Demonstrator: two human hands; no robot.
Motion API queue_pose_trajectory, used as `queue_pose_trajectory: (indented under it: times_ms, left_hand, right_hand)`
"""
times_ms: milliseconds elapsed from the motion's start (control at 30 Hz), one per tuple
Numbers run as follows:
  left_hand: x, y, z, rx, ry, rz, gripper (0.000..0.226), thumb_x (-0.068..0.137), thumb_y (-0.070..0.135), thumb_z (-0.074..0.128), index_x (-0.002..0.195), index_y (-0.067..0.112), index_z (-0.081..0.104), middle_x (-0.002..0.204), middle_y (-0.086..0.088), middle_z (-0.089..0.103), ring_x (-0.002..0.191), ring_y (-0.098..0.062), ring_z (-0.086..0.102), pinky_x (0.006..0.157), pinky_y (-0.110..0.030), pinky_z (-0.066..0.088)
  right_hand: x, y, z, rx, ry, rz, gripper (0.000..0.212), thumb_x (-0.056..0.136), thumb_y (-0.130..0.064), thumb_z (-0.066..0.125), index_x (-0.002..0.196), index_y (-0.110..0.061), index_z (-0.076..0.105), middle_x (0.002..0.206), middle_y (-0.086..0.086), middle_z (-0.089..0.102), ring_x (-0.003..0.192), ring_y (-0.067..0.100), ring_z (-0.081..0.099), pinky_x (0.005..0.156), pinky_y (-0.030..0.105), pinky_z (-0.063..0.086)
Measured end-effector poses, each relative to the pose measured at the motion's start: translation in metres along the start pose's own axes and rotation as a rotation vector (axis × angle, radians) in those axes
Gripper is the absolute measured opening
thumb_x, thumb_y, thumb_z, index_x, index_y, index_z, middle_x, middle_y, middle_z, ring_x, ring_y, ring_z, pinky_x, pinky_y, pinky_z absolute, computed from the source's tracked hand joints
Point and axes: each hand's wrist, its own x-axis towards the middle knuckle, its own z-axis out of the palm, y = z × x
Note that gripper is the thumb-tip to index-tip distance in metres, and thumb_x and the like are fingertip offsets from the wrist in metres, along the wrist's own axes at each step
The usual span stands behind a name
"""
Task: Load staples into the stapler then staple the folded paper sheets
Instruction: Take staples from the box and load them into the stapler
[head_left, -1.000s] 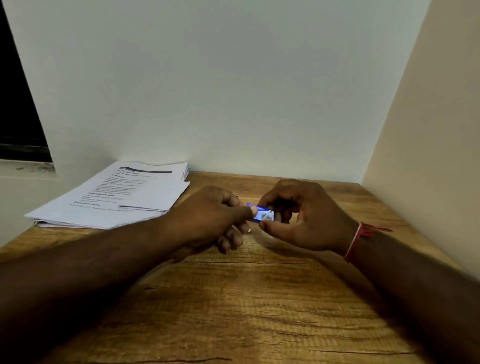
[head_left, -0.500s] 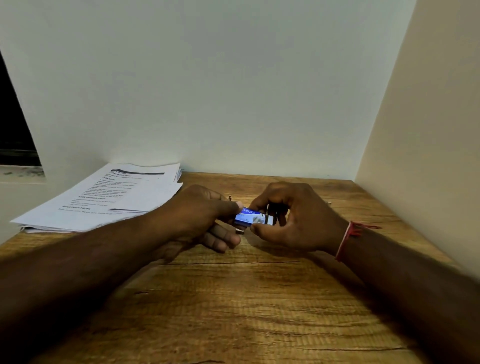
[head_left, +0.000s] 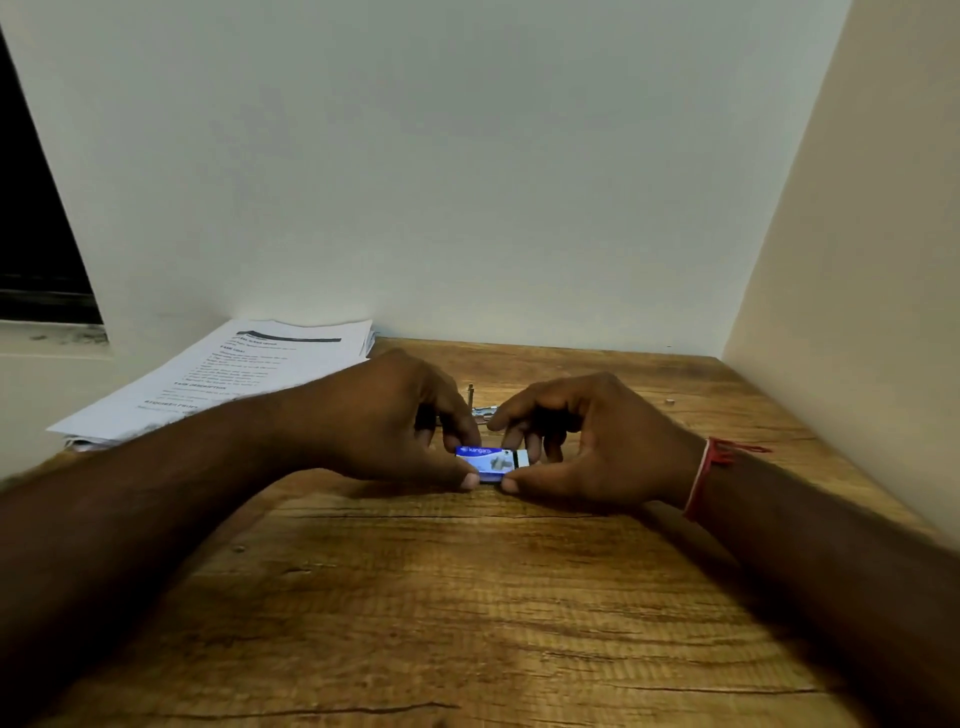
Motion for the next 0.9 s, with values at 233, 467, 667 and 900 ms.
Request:
queue_pose_trajectory:
  times_ms: [233,467,667,900]
  left_hand:
    - [-0.001,-0.005,-0.003,-0.056,-0.080,-0.036,0.027,0.079,0.048,0.100,0.098,0.033,0.087,0.093,0.012,0.081,0.076,-0.015,0.074,0.065,-0.031,0.057]
    - [-0.005,-0.008,-0.009,-0.095,-0.147,-0.044,0.025,0.080,0.043,0.100,0.095,0.029,0.086,0.086,0.010,0.081,0.069,-0.003,0.069,0.065,-0.026,0.055]
    - [-0.005,-0.010,-0.010,-0.117,-0.159,-0.039,0.026,0.079,0.042,0.101,0.095,0.028,0.086,0.085,0.008,0.081,0.068,-0.003,0.068,0.064,-0.023,0.054]
    - [-0.003,-0.008,-0.009,-0.101,-0.155,-0.031,0.024,0.080,0.042,0.100,0.094,0.029,0.086,0.087,0.008,0.082,0.068,-0.002,0.068,0.065,-0.026,0.055]
  right_hand:
    - [0.000,0.002,0.002,0.032,-0.073,0.050,0.048,0.080,-0.016,0.100,0.124,-0.024,0.080,0.101,-0.005,0.085,0.072,0.006,0.071,0.068,0.028,0.062]
    - [-0.001,0.002,0.001,0.065,-0.115,0.087,0.037,0.082,-0.014,0.098,0.113,-0.022,0.081,0.101,-0.001,0.084,0.071,0.013,0.071,0.066,0.029,0.061]
    - [-0.003,0.006,-0.003,-0.008,-0.143,0.061,0.020,0.086,-0.027,0.096,0.103,-0.029,0.087,0.088,-0.007,0.082,0.071,0.008,0.070,0.067,0.041,0.061]
    - [0.000,0.012,0.003,-0.051,-0.132,-0.008,0.009,0.098,-0.035,0.081,0.096,-0.029,0.087,0.098,-0.006,0.081,0.089,0.021,0.075,0.079,0.054,0.063]
